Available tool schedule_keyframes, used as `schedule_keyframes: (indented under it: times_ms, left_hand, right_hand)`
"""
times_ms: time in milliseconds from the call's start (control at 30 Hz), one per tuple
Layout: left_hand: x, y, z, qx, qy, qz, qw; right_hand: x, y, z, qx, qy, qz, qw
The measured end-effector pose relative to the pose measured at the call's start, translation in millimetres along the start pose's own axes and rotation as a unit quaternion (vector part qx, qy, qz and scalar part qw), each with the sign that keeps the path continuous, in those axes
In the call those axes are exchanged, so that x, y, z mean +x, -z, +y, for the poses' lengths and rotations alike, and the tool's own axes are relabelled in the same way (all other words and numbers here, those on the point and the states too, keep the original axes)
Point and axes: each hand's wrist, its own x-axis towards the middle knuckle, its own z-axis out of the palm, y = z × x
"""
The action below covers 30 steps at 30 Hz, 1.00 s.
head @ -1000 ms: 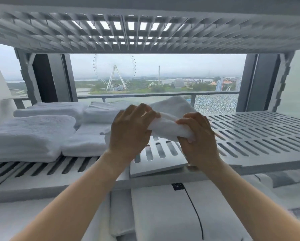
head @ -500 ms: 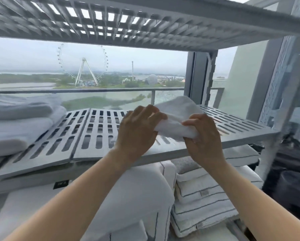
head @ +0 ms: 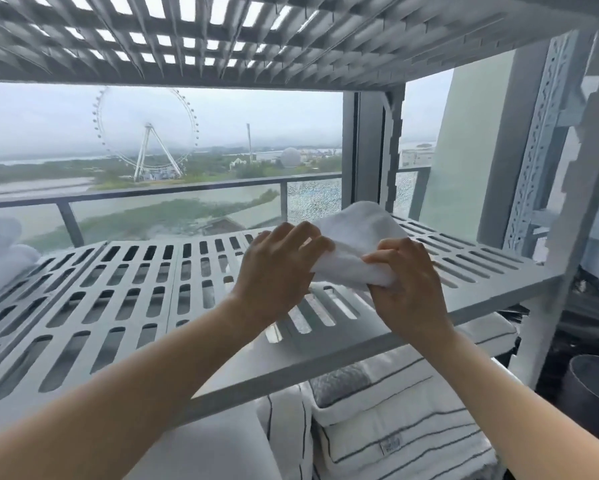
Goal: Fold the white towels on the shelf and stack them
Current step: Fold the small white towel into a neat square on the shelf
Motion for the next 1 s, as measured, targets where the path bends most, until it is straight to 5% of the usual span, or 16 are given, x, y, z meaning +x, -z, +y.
schedule_keyframes:
  times_ms: [267, 567, 800, 900, 1000]
  left_hand:
    - [46.6, -81.0, -29.3, 0.029, -0.014, 0.002, 0.999]
    - [76.1, -160.9, -35.6, 0.159, 0.059, -0.086, 0.982]
    - [97.9, -195.2, -29.3, 0.186, 0.239, -0.213, 0.929]
    - [86.3, -202.8, -26.6, 0.184, 0.191, -0.235, 0.935]
    - [72.0, -189.6, -35.1, 0.099, 0.136, -0.260, 0.951]
  right_hand:
    - [31.6, -37.7, 78.5, 0.011, 0.013, -0.060, 0.998]
    - [62.1, -89.0, 178.2, 0.026, 0.067, -0.244, 0.967]
    - [75.4, -118.2, 206.7, -0.029, 0.087, -0.386, 0.918]
    - [72.9, -126.9, 209.8, -0.087, 0.107, -0.389, 0.911]
    - [63.1, -131.9, 214.5, -0.029, 0.116, -0.371, 0.921]
